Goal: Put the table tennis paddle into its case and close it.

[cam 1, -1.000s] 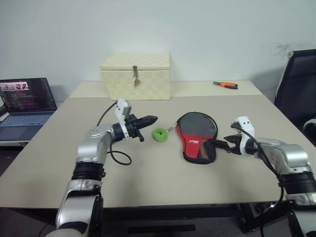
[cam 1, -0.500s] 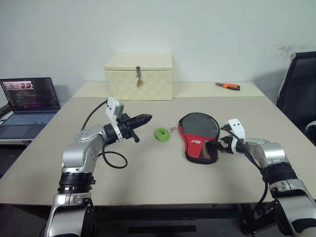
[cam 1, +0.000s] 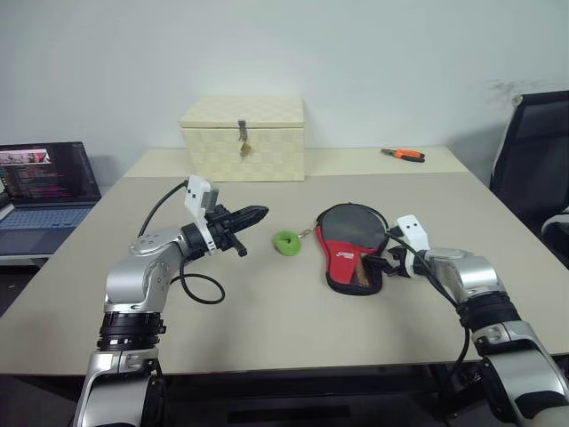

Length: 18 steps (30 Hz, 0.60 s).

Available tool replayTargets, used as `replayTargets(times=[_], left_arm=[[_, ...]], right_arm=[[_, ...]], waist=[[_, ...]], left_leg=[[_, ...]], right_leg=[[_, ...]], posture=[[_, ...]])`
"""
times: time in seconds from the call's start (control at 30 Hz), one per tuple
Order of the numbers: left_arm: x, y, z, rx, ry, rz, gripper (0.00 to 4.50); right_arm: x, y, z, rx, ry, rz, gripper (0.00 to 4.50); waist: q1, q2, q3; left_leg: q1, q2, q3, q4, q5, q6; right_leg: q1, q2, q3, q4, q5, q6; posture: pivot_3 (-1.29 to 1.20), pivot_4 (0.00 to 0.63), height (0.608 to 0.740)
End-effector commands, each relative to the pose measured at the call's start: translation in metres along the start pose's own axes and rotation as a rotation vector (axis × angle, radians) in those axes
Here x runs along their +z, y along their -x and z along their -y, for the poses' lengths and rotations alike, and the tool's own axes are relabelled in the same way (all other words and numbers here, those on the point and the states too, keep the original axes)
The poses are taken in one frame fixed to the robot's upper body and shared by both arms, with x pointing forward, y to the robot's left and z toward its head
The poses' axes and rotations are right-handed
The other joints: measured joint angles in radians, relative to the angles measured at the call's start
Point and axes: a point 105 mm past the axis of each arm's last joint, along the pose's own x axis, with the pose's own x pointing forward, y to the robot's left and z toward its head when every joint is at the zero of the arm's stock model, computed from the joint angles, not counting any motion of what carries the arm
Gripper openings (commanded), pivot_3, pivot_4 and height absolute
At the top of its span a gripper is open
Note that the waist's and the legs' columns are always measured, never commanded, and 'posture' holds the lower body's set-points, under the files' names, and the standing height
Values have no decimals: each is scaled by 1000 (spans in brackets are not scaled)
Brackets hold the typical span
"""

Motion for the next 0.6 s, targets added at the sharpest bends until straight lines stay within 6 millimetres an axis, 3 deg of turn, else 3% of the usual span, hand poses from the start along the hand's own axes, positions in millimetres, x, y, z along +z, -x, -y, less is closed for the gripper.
replayTargets(times=[0.03, 0.1, 0.2, 0.5, 0.6], left_arm=[[17, 7, 2, 5, -66, 38, 55], [16, 9, 0, 14, -71, 32, 55], [16, 13, 0, 22, -76, 27, 0], [12, 25, -4, 48, -76, 8, 0], [9, 32, 2, 10, -62, -4, 0]], right_arm=[[-10, -13, -16, 63, 18, -55, 4500], [-12, -17, -19, 82, 1, -67, 4500], [-13, -20, -19, 93, -29, -74, 3930], [2, -29, -38, 208, -96, -48, 1189], [20, -29, -59, 314, -103, 1, 346]], waist=[[-5, 0, 0], [-10, -1, 0], [-18, -1, 0], [-27, -2, -1], [-30, -2, -1]], left_leg=[[1, 0, 1, 0, 0, 0], [2, 1, 1, 0, 0, 0], [5, 1, 2, 0, 0, 0], [12, 1, 4, -1, 0, 0], [14, 2, 4, -1, 0, 0]], right_leg=[[0, 0, 0, 0, 0, 0], [0, 0, 1, 2, 0, -1], [1, 1, 2, 4, 0, -1], [5, 2, 5, 8, 0, 0], [6, 2, 5, 8, -1, 1]], posture=[[0, 150, 740], [0, 150, 740], [0, 150, 740], [0, 150, 740], [0, 150, 740]])
